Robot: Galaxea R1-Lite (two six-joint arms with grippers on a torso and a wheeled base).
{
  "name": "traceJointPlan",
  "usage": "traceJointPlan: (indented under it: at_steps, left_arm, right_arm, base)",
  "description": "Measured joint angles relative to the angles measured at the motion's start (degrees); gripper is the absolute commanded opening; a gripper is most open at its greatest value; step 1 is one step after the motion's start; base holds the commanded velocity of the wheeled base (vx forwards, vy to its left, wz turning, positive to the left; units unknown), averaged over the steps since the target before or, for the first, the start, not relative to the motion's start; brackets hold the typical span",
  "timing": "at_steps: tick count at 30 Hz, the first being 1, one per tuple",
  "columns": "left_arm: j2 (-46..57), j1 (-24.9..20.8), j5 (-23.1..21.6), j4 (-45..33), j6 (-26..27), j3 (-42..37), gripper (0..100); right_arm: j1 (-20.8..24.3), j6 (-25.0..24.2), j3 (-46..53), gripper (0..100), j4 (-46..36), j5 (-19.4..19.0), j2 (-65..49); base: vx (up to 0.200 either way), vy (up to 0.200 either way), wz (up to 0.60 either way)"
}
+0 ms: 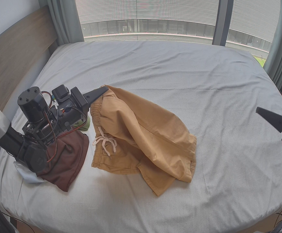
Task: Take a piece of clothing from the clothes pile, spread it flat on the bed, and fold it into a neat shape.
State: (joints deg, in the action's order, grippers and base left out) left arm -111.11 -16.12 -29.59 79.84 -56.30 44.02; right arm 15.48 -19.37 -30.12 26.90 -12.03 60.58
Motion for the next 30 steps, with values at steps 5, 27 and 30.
traceJointPlan:
  at_steps: [5, 27, 30]
  left_arm:
    - [0.0, 0.3, -0.1, -0.1, 0.7, -0.5, 0]
    - [-1.1, 1.5, -0.9, -0.5, 4.6, -1.7, 0]
    - [-1.1, 1.4, -0.9, -0.4, 4.6, -1.8, 0]
  right_arm:
    - [0.9, -0.9, 1.8, 100, 7.0, -1.2, 7.6]
    - [-0.7, -5.7, 12.6, 100, 33.4, -6.4, 33.8]
    - [-0.8, -5.8, 13.2, 100, 37.1, -6.5, 36.7]
  base:
    - [0.000, 0.000, 0.00]
    - [0.000, 0.000, 0.00]
    - [0.000, 0.000, 0.00]
